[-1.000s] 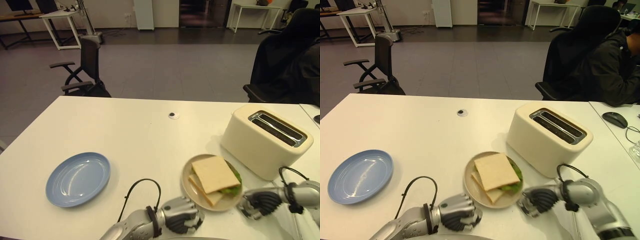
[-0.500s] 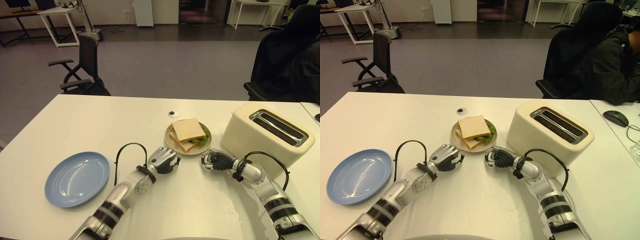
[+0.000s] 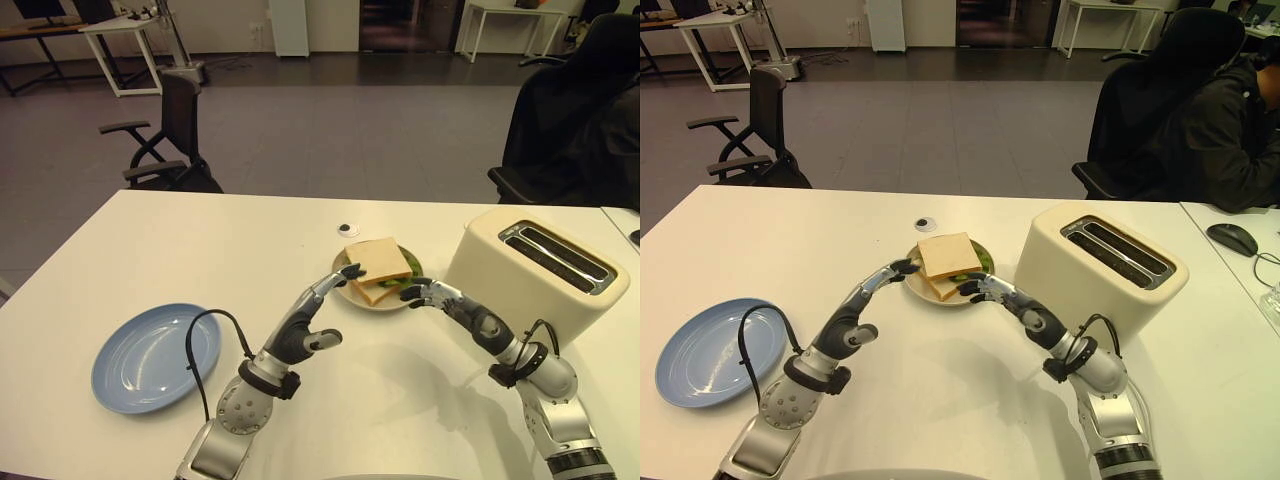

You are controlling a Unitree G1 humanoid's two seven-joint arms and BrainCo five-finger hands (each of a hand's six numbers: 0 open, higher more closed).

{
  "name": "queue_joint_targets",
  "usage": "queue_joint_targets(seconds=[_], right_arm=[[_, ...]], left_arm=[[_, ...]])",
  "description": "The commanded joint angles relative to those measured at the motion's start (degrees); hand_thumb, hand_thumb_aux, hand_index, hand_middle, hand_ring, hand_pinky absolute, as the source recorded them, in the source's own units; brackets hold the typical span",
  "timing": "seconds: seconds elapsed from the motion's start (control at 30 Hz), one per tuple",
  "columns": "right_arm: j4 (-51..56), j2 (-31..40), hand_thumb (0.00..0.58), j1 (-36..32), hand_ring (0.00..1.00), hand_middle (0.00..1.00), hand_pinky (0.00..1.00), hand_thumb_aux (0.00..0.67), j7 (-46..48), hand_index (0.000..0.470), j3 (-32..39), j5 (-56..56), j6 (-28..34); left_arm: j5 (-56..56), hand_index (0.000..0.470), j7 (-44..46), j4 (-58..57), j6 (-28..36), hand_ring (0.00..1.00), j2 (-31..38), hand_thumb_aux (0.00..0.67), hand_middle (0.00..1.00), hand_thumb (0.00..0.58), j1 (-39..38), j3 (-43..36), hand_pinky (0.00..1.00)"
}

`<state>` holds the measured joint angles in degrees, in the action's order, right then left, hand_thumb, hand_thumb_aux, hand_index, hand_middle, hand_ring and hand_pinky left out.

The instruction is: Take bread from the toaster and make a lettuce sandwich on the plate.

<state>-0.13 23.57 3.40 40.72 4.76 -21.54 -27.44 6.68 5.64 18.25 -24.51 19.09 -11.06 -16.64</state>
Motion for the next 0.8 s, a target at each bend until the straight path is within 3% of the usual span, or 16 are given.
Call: queue_joint_targets(seconds=[0.03,0.23,0.8], right_arm=[[-1.1,-0.59,0.0,2.17,0.0,0.0,0.0,0.0,0.55,0.0,-0.9,1.72,-2.29],[-3.12,0.88,0.0,2.48,0.0,0.0,0.0,0.0,0.36,0.0,-3.72,2.56,-2.51],[-6.58,0.13,0.0,3.47,0.0,0.0,0.0,0.0,2.94,0.0,-3.06,-0.15,-1.76]], left_arm=[[-4.93,0.0,3.25,0.73,-0.27,0.0,0.76,0.0,0.0,0.0,-1.34,2.63,0.0],[-8.91,0.0,5.58,2.94,0.39,0.0,0.66,0.0,0.0,0.0,-3.86,7.31,0.0],[-6.93,0.0,6.37,2.26,-0.05,0.0,-3.1,0.0,0.0,0.0,-4.15,10.0,0.0]])
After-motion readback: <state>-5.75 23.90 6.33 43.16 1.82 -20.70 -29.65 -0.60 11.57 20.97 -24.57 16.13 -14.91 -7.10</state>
